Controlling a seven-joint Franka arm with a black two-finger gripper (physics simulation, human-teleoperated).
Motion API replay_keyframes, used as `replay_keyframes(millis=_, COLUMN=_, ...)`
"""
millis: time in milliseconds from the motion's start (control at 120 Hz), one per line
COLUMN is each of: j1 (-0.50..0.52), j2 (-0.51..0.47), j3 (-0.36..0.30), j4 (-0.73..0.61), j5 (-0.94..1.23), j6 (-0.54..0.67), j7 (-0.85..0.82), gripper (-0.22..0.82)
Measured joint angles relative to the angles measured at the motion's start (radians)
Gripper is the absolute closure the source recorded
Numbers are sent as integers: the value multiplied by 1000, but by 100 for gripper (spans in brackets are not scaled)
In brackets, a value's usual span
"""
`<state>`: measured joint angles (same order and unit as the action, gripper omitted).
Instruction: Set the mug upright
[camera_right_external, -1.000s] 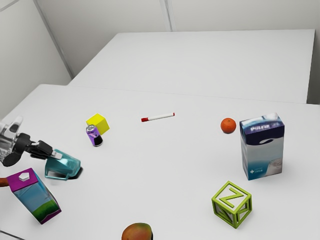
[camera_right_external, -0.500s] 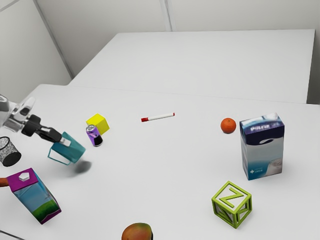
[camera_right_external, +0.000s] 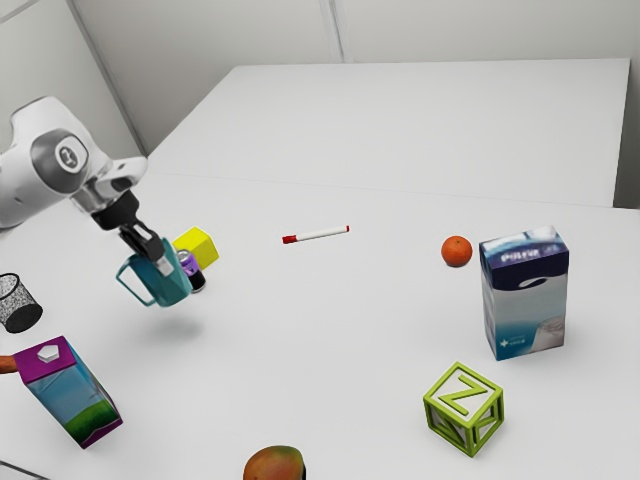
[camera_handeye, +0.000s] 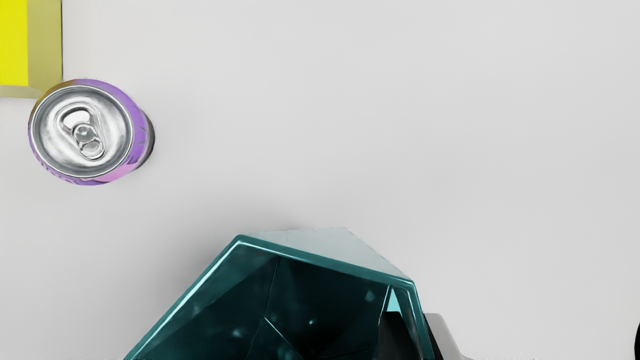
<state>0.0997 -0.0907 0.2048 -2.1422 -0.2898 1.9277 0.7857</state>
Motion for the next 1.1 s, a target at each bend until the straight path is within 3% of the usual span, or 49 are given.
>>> replay_keyframes(millis=200, j1=-89, j2=-9, j3=-13, j4=10, j5=98, j6=16, j7=-156, gripper=78)
replay_keyframes(millis=425, j1=-119, j2=-47, j3=-77, j4=-33, j5=171, j6=72, j7=-324, gripper=78)
replay_keyframes(millis=883, j1=-162, j2=-50, j3=-129, j4=-178, j5=235, j6=350, j7=-555, gripper=78)
replay_keyframes(millis=1100, j1=-182, j2=-49, j3=-132, j4=-226, j5=247, j6=420, j7=-621, gripper=78)
